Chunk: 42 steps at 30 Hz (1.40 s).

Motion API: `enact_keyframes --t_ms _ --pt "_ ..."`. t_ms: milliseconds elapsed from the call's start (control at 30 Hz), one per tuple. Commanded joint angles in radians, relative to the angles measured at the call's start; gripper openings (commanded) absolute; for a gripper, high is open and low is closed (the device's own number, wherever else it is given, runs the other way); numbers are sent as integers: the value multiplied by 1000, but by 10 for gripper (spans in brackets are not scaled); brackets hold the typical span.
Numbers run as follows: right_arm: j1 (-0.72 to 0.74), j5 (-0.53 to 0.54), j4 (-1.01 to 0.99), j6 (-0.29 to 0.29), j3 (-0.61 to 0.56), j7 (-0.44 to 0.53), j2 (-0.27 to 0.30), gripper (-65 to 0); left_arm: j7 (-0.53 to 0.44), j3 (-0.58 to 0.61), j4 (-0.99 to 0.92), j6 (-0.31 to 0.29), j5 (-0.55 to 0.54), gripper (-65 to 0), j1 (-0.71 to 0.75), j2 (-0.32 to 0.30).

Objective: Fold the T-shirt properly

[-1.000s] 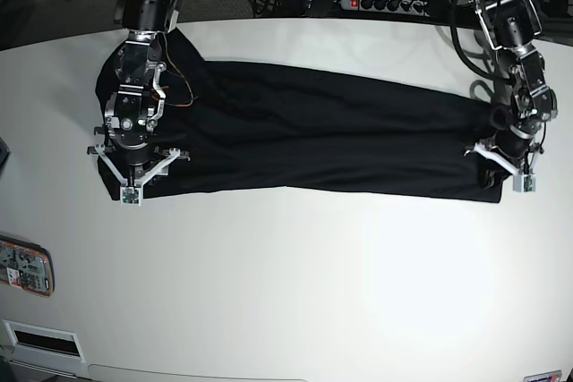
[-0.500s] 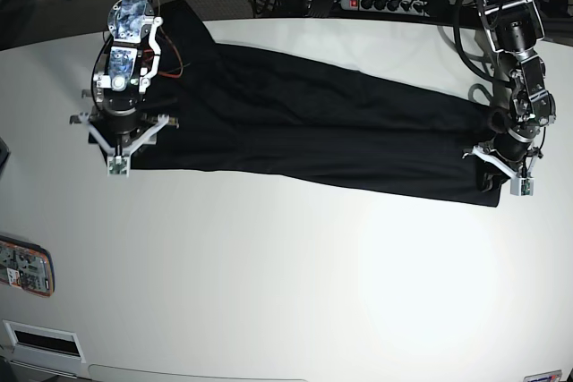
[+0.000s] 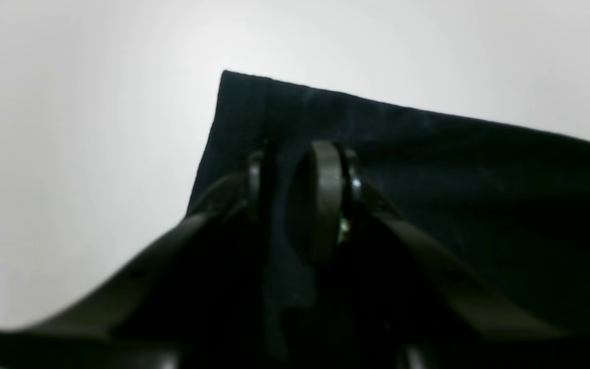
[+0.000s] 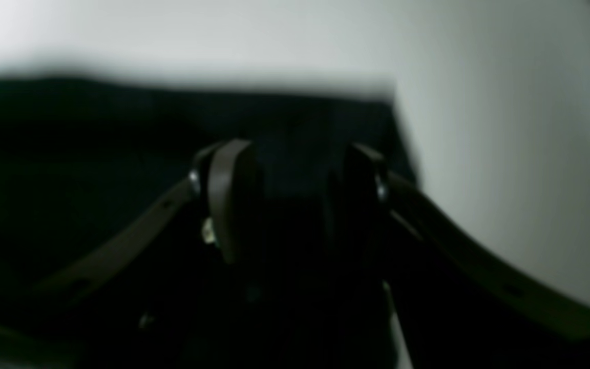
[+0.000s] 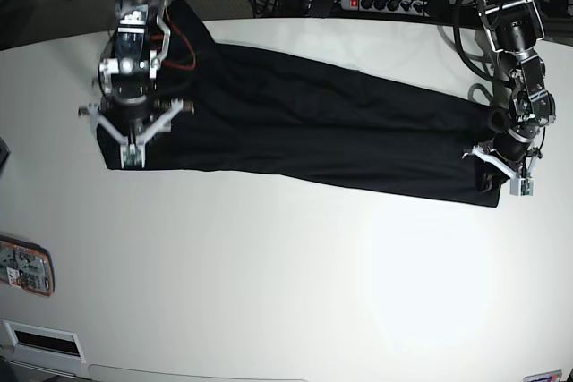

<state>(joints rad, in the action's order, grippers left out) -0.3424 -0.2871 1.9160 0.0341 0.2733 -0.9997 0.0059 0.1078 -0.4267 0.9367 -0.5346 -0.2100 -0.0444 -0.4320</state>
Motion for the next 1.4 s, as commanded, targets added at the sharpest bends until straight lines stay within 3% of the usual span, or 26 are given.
enact_keyframes --t_ms 0,333,767,1067,1367 --pt "19 -5 20 -4 7 38 6 -385 97 5 -9 3 48 -537 8 2" --pt "-4 -4 -42 -4 10 68 7 -385 96 5 -9 3 47 -538 8 2" --pt "-19 2 -542 -4 63 215 6 -385 96 -1 -11 3 45 -538 30 -29" --pt "300 -1 -668 -3 56 206 9 -385 97 -62 -43 5 45 -538 19 -47" --pt "331 -1 -674 -3 56 212 10 -385 94 -62 -37 5 45 -538 -32 -44"
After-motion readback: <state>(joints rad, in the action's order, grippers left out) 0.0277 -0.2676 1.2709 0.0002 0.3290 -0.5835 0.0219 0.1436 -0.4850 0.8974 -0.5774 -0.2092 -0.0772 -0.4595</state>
